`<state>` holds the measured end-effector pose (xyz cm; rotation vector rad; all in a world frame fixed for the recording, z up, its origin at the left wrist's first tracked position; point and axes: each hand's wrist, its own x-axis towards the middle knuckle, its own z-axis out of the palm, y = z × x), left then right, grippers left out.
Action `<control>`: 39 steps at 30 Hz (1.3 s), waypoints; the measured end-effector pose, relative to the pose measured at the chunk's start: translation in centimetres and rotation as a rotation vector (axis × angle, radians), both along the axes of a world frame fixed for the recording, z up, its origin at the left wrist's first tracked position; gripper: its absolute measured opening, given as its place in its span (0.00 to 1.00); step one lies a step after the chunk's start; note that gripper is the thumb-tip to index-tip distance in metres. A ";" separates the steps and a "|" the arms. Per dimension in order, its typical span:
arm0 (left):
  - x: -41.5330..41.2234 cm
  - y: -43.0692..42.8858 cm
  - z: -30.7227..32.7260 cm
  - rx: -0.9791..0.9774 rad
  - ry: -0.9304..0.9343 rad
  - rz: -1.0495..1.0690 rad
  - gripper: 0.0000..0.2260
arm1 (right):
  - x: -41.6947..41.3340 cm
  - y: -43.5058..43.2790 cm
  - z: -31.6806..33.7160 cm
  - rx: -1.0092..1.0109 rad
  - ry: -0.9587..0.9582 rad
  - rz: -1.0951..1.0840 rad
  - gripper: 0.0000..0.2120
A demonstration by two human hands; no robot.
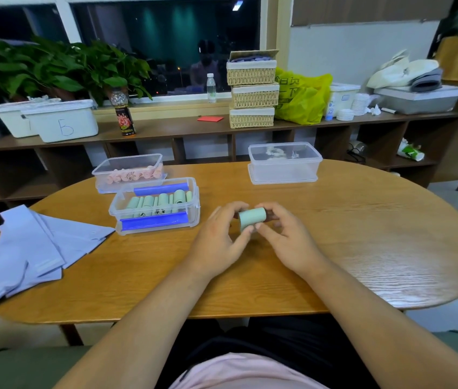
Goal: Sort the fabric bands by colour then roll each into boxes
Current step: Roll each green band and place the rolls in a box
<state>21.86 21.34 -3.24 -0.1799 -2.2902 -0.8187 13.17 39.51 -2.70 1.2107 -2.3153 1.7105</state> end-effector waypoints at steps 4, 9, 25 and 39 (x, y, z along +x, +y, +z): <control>0.1 -0.1 0.0 0.009 -0.012 0.017 0.17 | 0.1 0.0 -0.2 0.048 0.055 -0.065 0.19; -0.1 -0.3 -0.2 -0.018 -0.046 0.007 0.17 | 0.4 0.1 0.1 0.052 0.351 -0.133 0.18; 0.3 0.1 0.4 0.103 -0.182 -0.043 0.43 | 0.7 -0.8 0.8 -0.173 -0.729 0.348 0.14; -0.5 -0.4 -0.4 -0.023 -0.168 0.073 0.30 | 0.5 -1.2 0.0 -0.110 -0.692 0.292 0.15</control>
